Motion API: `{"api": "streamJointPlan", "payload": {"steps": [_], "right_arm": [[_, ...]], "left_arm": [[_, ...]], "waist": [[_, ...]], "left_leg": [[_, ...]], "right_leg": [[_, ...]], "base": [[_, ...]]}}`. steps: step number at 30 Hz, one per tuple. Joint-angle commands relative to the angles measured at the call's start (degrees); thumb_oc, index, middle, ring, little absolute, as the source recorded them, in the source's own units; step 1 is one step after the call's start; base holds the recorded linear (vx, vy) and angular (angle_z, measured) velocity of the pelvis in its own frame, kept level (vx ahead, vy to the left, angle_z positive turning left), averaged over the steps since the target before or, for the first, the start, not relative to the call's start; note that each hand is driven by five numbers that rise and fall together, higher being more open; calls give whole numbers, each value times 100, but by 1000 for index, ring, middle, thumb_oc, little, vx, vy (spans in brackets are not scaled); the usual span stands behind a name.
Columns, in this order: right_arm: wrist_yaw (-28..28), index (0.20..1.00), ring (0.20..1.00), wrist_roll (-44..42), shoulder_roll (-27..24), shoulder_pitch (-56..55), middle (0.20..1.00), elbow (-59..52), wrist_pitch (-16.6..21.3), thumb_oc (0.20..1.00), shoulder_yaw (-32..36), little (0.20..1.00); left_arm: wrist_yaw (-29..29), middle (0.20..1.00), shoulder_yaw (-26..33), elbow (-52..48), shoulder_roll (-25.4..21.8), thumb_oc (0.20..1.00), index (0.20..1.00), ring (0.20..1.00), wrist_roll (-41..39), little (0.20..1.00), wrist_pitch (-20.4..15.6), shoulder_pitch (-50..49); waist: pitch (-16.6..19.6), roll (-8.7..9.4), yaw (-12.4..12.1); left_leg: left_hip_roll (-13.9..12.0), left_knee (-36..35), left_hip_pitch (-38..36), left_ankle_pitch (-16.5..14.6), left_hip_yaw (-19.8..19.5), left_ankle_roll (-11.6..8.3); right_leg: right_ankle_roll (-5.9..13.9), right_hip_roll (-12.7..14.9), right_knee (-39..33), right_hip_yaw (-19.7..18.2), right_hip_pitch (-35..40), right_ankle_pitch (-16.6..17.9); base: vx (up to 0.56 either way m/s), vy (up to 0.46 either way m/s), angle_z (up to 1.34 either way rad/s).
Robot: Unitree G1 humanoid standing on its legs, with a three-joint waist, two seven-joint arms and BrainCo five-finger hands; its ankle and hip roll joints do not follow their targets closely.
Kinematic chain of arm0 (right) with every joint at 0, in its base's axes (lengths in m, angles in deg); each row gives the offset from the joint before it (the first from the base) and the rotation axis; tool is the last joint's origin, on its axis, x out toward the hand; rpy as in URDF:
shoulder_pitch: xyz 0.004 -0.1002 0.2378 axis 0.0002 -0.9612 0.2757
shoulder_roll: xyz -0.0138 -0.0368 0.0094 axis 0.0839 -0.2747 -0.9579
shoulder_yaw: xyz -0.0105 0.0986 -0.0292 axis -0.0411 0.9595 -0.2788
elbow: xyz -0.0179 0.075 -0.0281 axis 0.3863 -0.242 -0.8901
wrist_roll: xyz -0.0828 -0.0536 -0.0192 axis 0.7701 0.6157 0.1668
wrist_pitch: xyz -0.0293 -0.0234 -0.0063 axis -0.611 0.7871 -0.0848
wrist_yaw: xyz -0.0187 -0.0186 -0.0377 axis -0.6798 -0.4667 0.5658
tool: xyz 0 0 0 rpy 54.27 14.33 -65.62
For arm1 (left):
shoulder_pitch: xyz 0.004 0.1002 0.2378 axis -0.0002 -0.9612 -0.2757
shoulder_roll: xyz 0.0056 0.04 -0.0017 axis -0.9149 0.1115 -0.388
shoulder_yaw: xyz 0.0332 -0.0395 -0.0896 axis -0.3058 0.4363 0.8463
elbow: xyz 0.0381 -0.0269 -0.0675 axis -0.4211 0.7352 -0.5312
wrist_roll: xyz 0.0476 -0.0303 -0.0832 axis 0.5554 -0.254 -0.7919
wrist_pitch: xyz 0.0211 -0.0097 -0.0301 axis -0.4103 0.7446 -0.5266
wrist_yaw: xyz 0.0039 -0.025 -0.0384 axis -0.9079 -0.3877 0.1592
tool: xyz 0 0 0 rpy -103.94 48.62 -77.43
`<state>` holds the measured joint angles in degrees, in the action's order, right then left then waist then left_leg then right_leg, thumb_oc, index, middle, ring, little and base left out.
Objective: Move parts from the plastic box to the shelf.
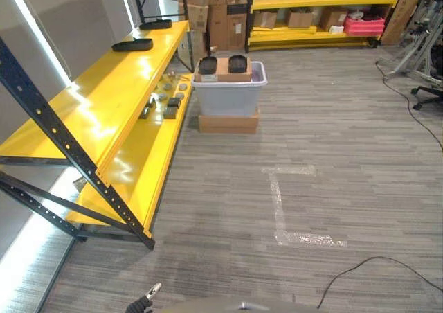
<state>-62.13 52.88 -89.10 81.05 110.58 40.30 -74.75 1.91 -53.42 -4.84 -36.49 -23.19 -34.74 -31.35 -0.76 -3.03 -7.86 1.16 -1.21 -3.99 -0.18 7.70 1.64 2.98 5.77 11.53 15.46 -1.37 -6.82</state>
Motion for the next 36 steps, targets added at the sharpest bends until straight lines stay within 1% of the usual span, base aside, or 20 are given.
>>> {"api": "streamJointPlan", "payload": {"steps": [1,2,4,5,7,9,15,22,29,32,36], "right_arm": [[-111,1000,1000,-123,163,189,1000,333,-71,1000,-56,1000],[-112,1000,1000,-122,158,185,1000,325,-81,1000,-55,1000],[-98,1000,1000,-145,137,179,1000,342,-91,1000,-41,1000],[-86,1000,1000,-200,129,189,1000,372,-117,1000,-24,1000],[-101,1000,1000,-239,143,197,1000,387,-110,1000,-23,1000],[-159,1000,1000,-259,173,210,1000,378,-108,1000,-42,1000],[-173,1000,1000,-263,168,200,1000,391,-163,1000,-19,1000],[-257,1000,1000,-298,181,203,1000,399,-101,1000,-13,1000],[-276,1000,1000,-427,186,184,1000,362,23,1000,-4,1000],[-291,1000,1000,-468,173,200,1000,375,67,1000,11,1000],[-345,1000,1000,-617,149,218,1000,350,292,1000,28,1000]], "left_arm": [[-23,1000,379,207,-53,1000,1000,1000,59,1000,-56,219],[-16,1000,391,212,-53,1000,1000,1000,-2,1000,-114,222],[-110,1000,427,203,-70,1000,1000,1000,-35,1000,-63,228],[-443,1000,436,240,-75,1000,1000,1000,177,1000,-46,233],[-534,1000,449,277,-83,1000,1000,1000,183,1000,10,249],[-426,1000,486,346,-59,1000,1000,1000,301,1000,52,274],[-605,1000,446,392,-28,1000,1000,1000,268,1000,151,292],[-741,1000,497,481,8,1000,1000,1000,258,1000,233,318],[-827,1000,516,503,4,1000,1000,1000,209,1000,286,317],[-843,1000,518,510,11,1000,1000,1000,167,1000,245,338],[-844,1000,538,491,33,1000,1000,1000,-42,1000,298,355]], "waist": [[-1,297,-105],[7,296,-98],[0,290,-92],[0,293,-103],[3,296,-105],[10,303,-99],[16,304,-83],[40,325,-87],[45,329,-98],[45,329,-103],[40,338,-134]], "left_leg": [[-28,-325,-75,-145,77,-202],[-35,-328,-71,-144,87,-206],[-38,-326,-73,-144,99,-205],[-40,-313,-71,-139,88,-208],[-34,-305,-68,-141,80,-208],[-37,-301,-75,-147,95,-210],[-41,-298,-98,-152,100,-209],[-21,-289,-105,-164,65,-199],[8,-290,-120,-168,12,-192],[18,-285,-117,-169,-2,-189],[44,-228,-118,-189,-84,-182]], "right_leg": [[650,379,-1535,26,665,950],[649,377,-1539,22,657,951],[649,377,-1535,23,646,958],[647,379,-1527,28,649,961],[647,380,-1527,25,651,960],[639,382,-1539,25,666,956],[637,384,-1534,26,684,960],[635,395,-1526,11,692,961],[650,419,-1509,3,698,970],[653,423,-1507,0,700,970],[650,421,-1492,-29,711,973]], "base": [[0,0,0],[0,0,0],[-2,-1,-2],[-1,-2,-3],[0,0,0],[0,0,0],[0,0,0],[0,0,0],[0,0,0],[0,0,0],[0,0,0]]}}
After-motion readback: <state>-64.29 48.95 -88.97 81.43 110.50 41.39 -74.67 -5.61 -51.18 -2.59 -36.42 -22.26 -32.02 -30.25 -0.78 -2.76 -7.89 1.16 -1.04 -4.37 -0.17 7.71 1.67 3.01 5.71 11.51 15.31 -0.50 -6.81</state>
